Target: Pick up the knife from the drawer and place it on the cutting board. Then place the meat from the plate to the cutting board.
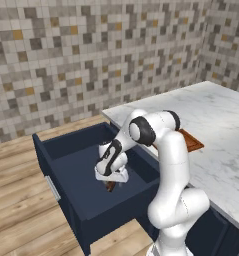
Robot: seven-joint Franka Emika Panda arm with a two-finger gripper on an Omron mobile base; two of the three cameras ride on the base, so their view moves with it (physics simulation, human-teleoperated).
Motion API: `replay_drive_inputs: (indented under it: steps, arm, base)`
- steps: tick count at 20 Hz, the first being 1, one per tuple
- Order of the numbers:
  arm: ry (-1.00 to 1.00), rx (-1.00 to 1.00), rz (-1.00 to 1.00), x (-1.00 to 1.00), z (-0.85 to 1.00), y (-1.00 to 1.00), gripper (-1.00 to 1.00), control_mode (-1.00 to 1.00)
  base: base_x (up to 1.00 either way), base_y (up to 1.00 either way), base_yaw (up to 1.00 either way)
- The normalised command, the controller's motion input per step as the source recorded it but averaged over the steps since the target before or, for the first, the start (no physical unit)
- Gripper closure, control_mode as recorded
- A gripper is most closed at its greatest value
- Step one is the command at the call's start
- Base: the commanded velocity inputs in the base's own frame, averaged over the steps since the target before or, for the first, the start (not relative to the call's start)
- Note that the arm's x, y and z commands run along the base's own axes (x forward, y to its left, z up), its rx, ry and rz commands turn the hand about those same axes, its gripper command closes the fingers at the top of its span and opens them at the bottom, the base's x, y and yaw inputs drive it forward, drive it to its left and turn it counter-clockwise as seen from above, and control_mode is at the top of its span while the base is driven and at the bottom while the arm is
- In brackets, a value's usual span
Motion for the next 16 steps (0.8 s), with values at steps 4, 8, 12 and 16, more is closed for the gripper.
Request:
replay_drive_inputs:
  steps: [4, 8, 12, 16]
  arm:
    - [-0.15, 0.03, 0.00, 0.00, -0.04, 0.00, -1.00, -1.00]
    - [-0.14, 0.02, 0.00, 0.07, 0.00, 0.00, -1.00, -1.00]
    - [-0.11, 0.03, 0.00, 0.14, -0.03, 0.00, -1.00, -1.00]
    - [-0.10, 0.04, 0.00, 0.18, -0.10, 0.00, -1.00, -1.00]
  base:
    - [0.00, 0.00, 0.00]
    - [0.00, 0.00, 0.00]
    - [0.00, 0.00, 0.00]
    - [0.00, 0.00, 0.00]
